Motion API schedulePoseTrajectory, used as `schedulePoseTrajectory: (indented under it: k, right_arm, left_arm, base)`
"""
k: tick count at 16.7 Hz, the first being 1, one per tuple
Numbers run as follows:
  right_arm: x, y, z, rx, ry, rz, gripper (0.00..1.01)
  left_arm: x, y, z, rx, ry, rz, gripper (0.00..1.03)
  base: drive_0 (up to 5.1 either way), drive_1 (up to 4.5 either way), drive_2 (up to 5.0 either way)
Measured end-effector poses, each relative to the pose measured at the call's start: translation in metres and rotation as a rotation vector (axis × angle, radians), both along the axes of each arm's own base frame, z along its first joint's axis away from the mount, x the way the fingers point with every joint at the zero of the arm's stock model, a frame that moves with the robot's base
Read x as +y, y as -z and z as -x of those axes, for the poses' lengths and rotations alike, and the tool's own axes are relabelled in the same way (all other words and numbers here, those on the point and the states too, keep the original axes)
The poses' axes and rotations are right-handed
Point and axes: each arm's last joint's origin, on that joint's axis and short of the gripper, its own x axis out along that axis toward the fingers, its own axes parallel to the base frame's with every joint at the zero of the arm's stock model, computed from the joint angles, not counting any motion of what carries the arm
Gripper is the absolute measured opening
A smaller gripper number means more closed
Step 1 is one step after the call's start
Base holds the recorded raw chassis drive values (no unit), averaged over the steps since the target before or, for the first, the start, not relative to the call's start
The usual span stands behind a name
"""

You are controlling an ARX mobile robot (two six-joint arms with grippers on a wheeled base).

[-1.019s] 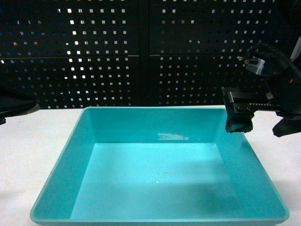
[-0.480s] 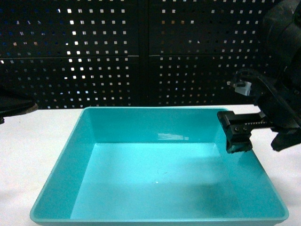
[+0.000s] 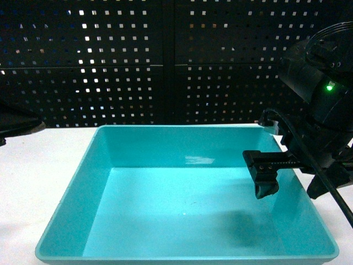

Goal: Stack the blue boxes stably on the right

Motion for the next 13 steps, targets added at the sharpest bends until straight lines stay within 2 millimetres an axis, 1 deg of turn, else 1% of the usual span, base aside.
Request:
schedulePoseTrajectory:
  k: [3,4,5,6,7,8,9,10,11,13]
  right_arm:
    - [0.000,0.004,0.002,0.006,0.024,-0.002,0.98]
    - [-0.001,0.006,0.003,0.009,0.026,-0.002,0.96]
    - [0.000,0.008,0.004,0.011,0.024,-0.002,0.93]
    - [0.002,0.010,0.005,0.009,0.020,-0.002,0.86]
    - [0.001,0.011,0.006,0.012,0.019,-0.001,0.82]
    - [0.001,0.012,0.007,0.014,0.019,0.000,0.82]
    - [0.001,0.012,0.007,0.015,0.019,0.000,0.79]
    - [0.001,0.013,0.008,0.018,0.019,0.001,0.70]
    - [0.001,0.014,0.008,0.020,0.019,0.005,0.70]
    - [0.000,0.014,0.008,0.017,0.022,0.020,0.65]
  left_arm:
    - [0.000,0.000,0.000,0.000,0.000,0.000,0.98]
    - [0.000,0.000,0.000,0.000,0.000,0.000,0.98]
    - [0.000,0.000,0.000,0.000,0.000,0.000,0.98]
    - [0.000,0.000,0.000,0.000,0.000,0.000,0.98]
    - [0.000,0.000,0.000,0.000,0.000,0.000,0.98]
    - [0.000,0.000,0.000,0.000,0.000,0.000,0.98]
    - [0.000,0.000,0.000,0.000,0.000,0.000,0.98]
    - [0.000,0.000,0.000,0.000,0.000,0.000,0.98]
    - [0.000,0.000,0.000,0.000,0.000,0.000,0.98]
    - [0.000,0.000,0.000,0.000,0.000,0.000,0.98]
  base:
    - [0.0,0.00,0.0]
    - [0.0,0.00,0.0]
    - [0.0,0.00,0.0]
    - [0.0,0.00,0.0]
    - [0.0,0.00,0.0]
    - [0.0,0.00,0.0]
    - [0.0,0.00,0.0]
    - [0.0,0.00,0.0]
    - [0.0,0.00,0.0]
    - [0.0,0.00,0.0]
